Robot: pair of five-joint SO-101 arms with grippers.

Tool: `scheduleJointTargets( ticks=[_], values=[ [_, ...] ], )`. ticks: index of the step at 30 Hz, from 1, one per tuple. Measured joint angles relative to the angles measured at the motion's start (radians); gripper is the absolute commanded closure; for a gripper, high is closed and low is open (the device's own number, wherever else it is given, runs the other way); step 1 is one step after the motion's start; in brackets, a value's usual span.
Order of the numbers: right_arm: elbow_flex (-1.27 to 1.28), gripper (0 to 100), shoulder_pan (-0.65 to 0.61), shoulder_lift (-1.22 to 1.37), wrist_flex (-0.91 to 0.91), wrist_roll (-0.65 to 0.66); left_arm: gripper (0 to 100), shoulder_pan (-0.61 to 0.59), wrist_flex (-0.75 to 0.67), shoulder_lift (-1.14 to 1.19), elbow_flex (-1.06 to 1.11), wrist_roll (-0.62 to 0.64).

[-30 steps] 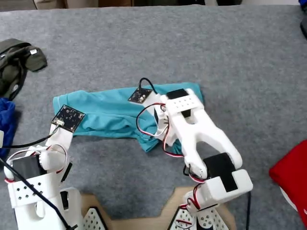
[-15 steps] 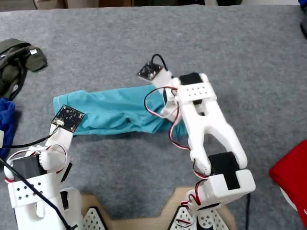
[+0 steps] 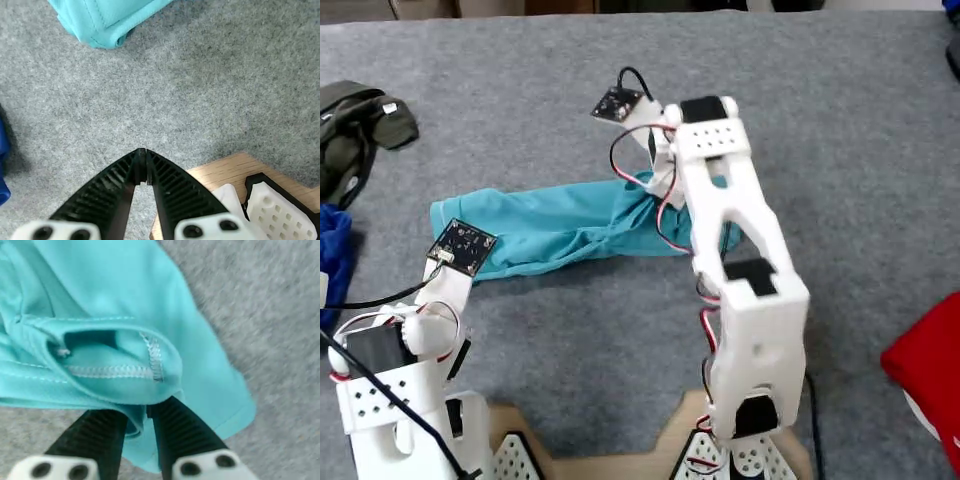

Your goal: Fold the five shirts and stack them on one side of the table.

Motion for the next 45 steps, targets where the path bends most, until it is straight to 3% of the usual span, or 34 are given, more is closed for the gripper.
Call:
scheduleJointTargets(
  ticks=[3,9,19,26,34,45],
  values=[
    [-0.187,95.6,0.000,0.109,0.080,0.011,98,0.000,0.000,0.000,0.000,0.000],
    [-0.473,76.5,0.000,0.264,0.212,0.012,98,0.000,0.031,0.000,0.000,-0.063],
    [-0.562,78.3,0.002,0.292,0.247,0.012,98,0.000,0.031,0.000,0.000,-0.064],
    [-0.319,99.4,-0.025,0.112,0.247,-0.023,98,0.000,0.031,0.000,0.000,-0.064],
    [0.055,98.6,-0.075,-0.140,0.196,-0.087,98,0.000,0.031,0.000,0.000,-0.064],
    [0.153,98.4,-0.121,-0.276,0.173,-0.155,98,0.000,0.031,0.000,0.000,-0.064]
  ],
)
